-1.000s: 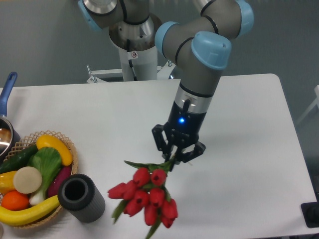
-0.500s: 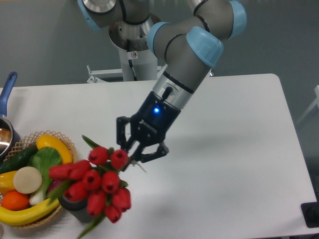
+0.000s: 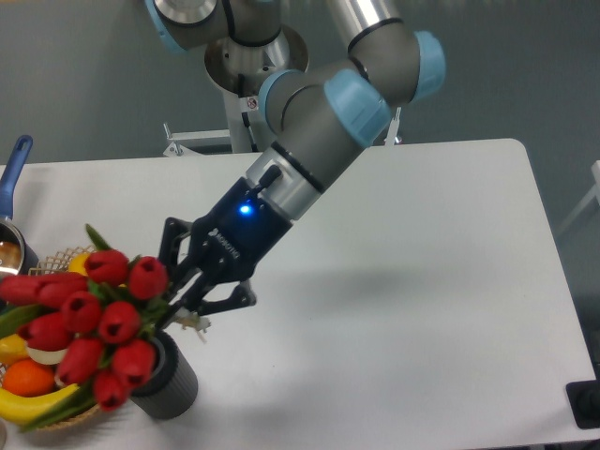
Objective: Insert the flowers into the vase
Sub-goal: 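Carry the red tulip bunch in the gripper over to the black vase, then lower the tulip stems down into the black vase opening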
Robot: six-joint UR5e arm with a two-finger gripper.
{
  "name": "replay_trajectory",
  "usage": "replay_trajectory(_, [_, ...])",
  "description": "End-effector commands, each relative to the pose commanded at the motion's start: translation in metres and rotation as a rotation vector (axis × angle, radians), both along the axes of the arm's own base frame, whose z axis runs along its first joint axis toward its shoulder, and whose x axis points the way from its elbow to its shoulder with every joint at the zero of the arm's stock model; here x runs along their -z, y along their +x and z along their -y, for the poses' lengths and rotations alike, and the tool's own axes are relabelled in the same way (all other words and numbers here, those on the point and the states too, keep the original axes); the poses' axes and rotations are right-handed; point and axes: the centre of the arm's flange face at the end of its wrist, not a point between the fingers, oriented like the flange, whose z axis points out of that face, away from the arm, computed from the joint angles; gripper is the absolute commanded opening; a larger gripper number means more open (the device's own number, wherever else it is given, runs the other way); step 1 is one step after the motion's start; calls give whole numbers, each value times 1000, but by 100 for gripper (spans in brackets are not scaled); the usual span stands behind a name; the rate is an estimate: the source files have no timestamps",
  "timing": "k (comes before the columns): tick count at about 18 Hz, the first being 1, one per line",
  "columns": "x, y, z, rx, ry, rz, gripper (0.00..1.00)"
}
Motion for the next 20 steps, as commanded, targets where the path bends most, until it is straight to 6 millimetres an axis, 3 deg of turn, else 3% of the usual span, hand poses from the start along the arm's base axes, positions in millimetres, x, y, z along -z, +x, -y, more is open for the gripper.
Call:
replay_trajectory(5, [0,13,-24,40,13,-13,0])
replay_trajectory(12, [6,34,-37,77,11,-11,1])
replay_trajectory(15, [10,35,-37,79,6,-7,1])
replay_trajectory(20, [32,29,-44,82,-13,8,2])
